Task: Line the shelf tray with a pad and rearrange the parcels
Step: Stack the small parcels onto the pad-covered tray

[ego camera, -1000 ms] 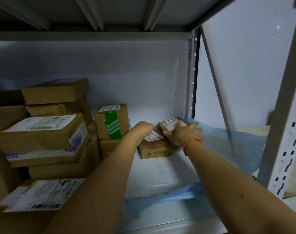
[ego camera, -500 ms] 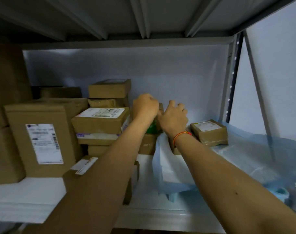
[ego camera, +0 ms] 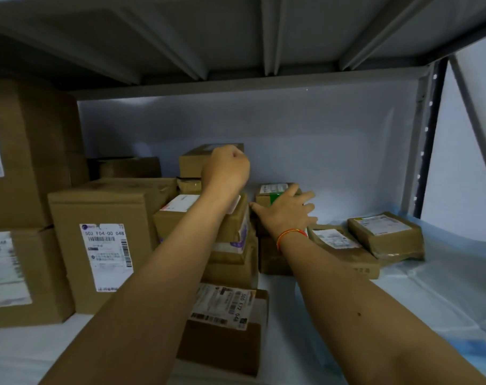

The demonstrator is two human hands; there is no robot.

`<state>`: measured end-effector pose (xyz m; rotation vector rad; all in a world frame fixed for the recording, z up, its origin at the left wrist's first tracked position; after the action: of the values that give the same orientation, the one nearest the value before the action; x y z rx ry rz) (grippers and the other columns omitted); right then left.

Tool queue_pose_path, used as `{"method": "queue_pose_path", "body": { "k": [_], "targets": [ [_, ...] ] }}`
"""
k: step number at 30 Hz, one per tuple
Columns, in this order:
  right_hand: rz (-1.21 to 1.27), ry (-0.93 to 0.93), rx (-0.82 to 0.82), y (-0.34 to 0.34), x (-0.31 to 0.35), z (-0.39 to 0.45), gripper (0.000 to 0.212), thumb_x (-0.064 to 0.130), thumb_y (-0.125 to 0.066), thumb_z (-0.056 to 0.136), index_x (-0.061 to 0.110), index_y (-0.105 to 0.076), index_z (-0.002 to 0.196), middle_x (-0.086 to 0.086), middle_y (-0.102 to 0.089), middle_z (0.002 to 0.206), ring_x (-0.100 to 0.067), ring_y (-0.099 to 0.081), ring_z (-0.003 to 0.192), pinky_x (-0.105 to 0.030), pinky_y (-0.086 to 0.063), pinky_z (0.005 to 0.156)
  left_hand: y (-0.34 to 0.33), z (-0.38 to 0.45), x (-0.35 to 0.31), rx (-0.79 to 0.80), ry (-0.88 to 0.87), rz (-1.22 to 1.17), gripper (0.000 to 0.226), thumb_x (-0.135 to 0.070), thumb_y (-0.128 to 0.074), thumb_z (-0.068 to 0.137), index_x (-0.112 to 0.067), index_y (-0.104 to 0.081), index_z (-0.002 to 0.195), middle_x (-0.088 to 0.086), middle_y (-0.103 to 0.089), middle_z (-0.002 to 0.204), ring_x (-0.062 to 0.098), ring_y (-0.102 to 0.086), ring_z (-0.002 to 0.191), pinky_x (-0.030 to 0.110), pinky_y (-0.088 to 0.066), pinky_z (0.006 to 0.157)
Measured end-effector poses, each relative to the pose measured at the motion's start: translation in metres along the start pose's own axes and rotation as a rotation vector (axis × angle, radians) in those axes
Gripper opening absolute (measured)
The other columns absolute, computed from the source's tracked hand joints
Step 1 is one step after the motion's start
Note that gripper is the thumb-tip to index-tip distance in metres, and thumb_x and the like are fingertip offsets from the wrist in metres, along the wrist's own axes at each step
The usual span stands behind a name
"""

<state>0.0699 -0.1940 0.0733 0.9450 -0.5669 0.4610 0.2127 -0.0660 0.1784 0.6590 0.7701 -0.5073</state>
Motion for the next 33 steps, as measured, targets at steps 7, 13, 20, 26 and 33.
{"method": "queue_pose_path", "body": {
  "k": [7, 13, 20, 26, 33],
  "targets": [
    [0.052, -0.051, -0.076, 0.002, -0.006, 0.006, 0.096, 0.062, -0.074, 0.059, 0.010, -0.032, 0.129, -0.021, -0.038, 0.128, -0.040, -0.045, 0.112, -0.056, -0.045, 0.091, -0.005, 0.009, -0.002, 0.042, -0.008, -0.016, 0.028, -0.013, -0.042, 0.088, -0.005, -0.068, 0.098, 0.015, -0.070, 0.096, 0.034, -0.066, 0.095, 0.050, -0.055, 0.084],
    [0.181, -0.052, -0.102, 0.032, -0.019, 0.008, 0.089, 0.059, -0.073, 0.063, 0.011, -0.036, 0.127, -0.018, -0.037, 0.129, -0.038, -0.041, 0.114, -0.052, -0.048, 0.090, -0.011, 0.001, -0.013, 0.063, -0.010, -0.012, 0.026, -0.015, -0.045, 0.088, -0.007, -0.069, 0.097, 0.013, -0.071, 0.095, 0.030, -0.066, 0.093, 0.045, -0.055, 0.085],
    [0.404, 0.057, -0.233, 0.110, -0.042, 0.005, 0.078, 0.054, -0.072, 0.066, 0.011, -0.040, 0.123, -0.016, -0.039, 0.124, -0.037, -0.043, 0.112, -0.045, -0.046, 0.089, -0.034, -0.019, -0.035, 0.092, -0.042, -0.042, 0.023, -0.012, -0.045, 0.087, -0.011, -0.056, 0.066, 0.008, -0.056, 0.070, 0.028, -0.053, 0.072, 0.034, -0.042, 0.061],
    [0.774, 0.002, -0.169, 0.153, -0.086, 0.011, 0.056, 0.050, -0.066, 0.075, 0.016, -0.043, 0.113, -0.011, -0.043, 0.120, -0.028, -0.050, 0.099, -0.044, -0.048, 0.088, -0.062, -0.036, -0.035, 0.142, -0.003, -0.025, 0.034, -0.024, -0.045, 0.095, -0.013, -0.055, 0.125, 0.009, -0.054, 0.130, 0.029, -0.052, 0.117, 0.034, -0.042, 0.087],
    [1.319, -0.331, 0.257, 0.147, -0.130, -0.004, 0.037, 0.054, -0.047, 0.089, 0.026, -0.054, 0.112, -0.007, -0.061, 0.105, -0.022, -0.057, 0.093, -0.039, -0.052, 0.078, -0.078, -0.062, -0.036, 0.101, 0.001, -0.158, 0.055, -0.040, -0.037, 0.100, -0.019, -0.026, 0.150, 0.005, -0.030, 0.155, 0.026, -0.032, 0.141, 0.040, -0.032, 0.110]
  ]
}}
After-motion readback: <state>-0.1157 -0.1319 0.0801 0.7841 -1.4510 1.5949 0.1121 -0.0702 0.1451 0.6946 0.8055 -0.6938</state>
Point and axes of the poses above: each hand's wrist, its own z-axis towards the middle knuckle, its own y-axis out of the back of the hand, x = y × z, the point moved 10 cm from there along z, towards the middle knuckle
